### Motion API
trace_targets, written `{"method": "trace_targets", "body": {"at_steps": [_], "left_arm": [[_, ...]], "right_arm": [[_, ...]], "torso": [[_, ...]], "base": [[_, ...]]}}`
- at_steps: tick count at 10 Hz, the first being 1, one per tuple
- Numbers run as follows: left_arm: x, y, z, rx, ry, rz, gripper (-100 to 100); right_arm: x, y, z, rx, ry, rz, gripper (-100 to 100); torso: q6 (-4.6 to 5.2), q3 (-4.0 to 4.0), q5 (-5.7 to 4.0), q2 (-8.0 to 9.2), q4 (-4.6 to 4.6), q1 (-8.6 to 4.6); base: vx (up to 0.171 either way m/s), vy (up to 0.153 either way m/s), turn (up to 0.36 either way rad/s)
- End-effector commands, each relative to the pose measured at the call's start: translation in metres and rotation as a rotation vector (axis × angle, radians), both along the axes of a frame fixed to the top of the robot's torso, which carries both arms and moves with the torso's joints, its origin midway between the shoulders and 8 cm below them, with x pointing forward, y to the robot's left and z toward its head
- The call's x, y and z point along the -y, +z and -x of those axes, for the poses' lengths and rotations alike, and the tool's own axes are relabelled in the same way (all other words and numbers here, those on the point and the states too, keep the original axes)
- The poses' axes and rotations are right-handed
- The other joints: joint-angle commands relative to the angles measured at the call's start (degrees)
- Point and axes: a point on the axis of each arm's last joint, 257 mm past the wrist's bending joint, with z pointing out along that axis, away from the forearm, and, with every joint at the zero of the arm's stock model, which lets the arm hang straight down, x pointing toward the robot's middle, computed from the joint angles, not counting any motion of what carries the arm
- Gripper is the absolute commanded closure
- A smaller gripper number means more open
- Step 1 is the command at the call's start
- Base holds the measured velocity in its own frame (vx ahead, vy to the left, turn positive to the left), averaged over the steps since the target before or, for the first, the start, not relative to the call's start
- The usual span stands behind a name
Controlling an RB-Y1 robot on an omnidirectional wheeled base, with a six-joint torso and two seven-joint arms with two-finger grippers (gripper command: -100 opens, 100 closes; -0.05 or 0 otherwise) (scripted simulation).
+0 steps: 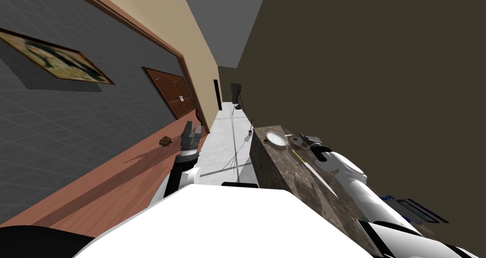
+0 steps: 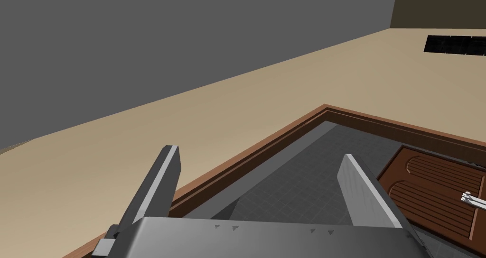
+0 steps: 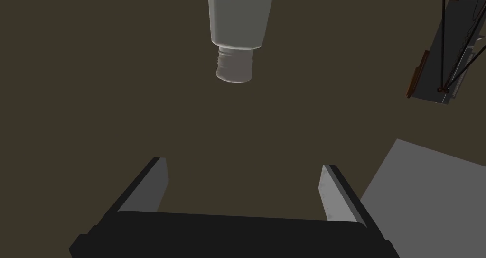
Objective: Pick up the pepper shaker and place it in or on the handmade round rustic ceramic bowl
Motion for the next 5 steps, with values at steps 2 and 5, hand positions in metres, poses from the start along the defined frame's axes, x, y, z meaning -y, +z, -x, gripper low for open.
{"method": "trace_targets", "body": {"at_steps": [2, 5], "left_arm": [[0.0, 0.0, 0.0, 0.0, 0.0, 0.0, 0], [0.0, 0.0, 0.0, 0.0, 0.0, 0.0, 0]], "right_arm": [[0.017, 0.018, 0.001, 0.004, -0.019, 0.001, -100], [0.035, 0.039, 0.004, 0.009, -0.041, 0.004, -100]], "torso": [[-0.01, 0.0, 0.0, 0.0, 0.0, -0.01], [0.0, -0.01, -0.01, -0.02, 0.0, -0.03]], "base": [[-0.049, 0.036, 0.071], [-0.042, 0.035, 0.059]]}}
